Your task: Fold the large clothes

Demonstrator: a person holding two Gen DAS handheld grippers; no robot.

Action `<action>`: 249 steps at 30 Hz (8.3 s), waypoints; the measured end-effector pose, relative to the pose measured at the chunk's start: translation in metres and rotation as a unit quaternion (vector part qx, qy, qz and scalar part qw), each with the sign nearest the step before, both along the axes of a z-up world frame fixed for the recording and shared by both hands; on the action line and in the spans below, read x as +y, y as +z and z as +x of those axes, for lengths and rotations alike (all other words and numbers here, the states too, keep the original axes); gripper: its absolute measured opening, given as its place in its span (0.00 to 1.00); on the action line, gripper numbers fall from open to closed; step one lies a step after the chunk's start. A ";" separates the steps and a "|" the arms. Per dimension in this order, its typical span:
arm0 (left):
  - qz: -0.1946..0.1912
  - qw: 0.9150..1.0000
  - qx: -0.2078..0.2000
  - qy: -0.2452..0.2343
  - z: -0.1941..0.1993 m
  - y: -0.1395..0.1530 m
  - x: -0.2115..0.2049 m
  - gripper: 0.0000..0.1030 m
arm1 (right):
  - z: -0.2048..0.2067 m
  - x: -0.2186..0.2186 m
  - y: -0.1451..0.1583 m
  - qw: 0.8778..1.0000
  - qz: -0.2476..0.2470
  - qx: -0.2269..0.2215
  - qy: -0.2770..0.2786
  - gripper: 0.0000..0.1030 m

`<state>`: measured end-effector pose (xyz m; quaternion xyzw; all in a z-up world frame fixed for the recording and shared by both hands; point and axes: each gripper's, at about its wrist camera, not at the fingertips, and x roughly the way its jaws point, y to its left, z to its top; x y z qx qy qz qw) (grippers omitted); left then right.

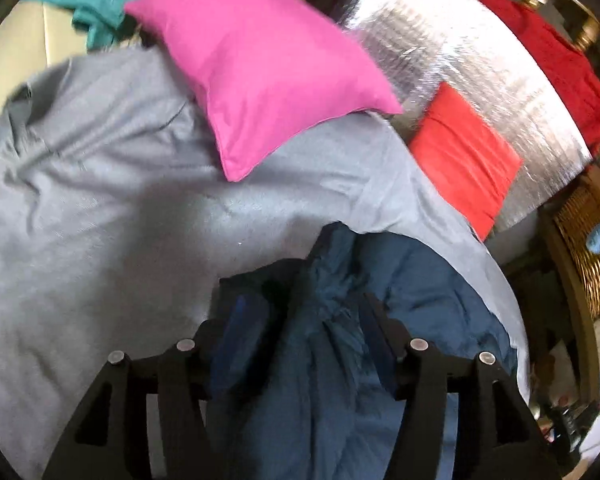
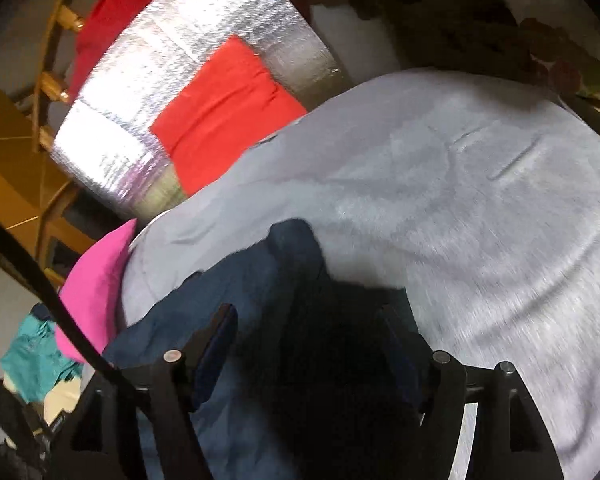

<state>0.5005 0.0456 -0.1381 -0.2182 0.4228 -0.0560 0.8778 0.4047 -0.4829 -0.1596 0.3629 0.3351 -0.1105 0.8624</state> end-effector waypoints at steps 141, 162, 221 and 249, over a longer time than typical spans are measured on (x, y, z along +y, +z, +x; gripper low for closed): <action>0.180 0.983 0.000 -0.026 -0.183 -0.055 -0.032 0.74 | -0.157 0.080 -0.052 0.994 0.039 0.057 0.084 0.59; 0.297 0.924 -0.241 -0.007 -0.352 0.147 -0.043 0.94 | -0.287 0.193 0.120 0.958 -0.256 -0.070 0.107 0.88; 0.285 0.911 -0.298 0.025 -0.458 0.218 -0.047 1.00 | -0.385 0.268 0.189 0.946 -0.294 -0.115 0.078 0.98; 0.281 0.913 -0.295 0.016 -0.458 0.216 -0.041 1.00 | -0.382 0.275 0.191 0.942 -0.304 -0.112 0.082 0.98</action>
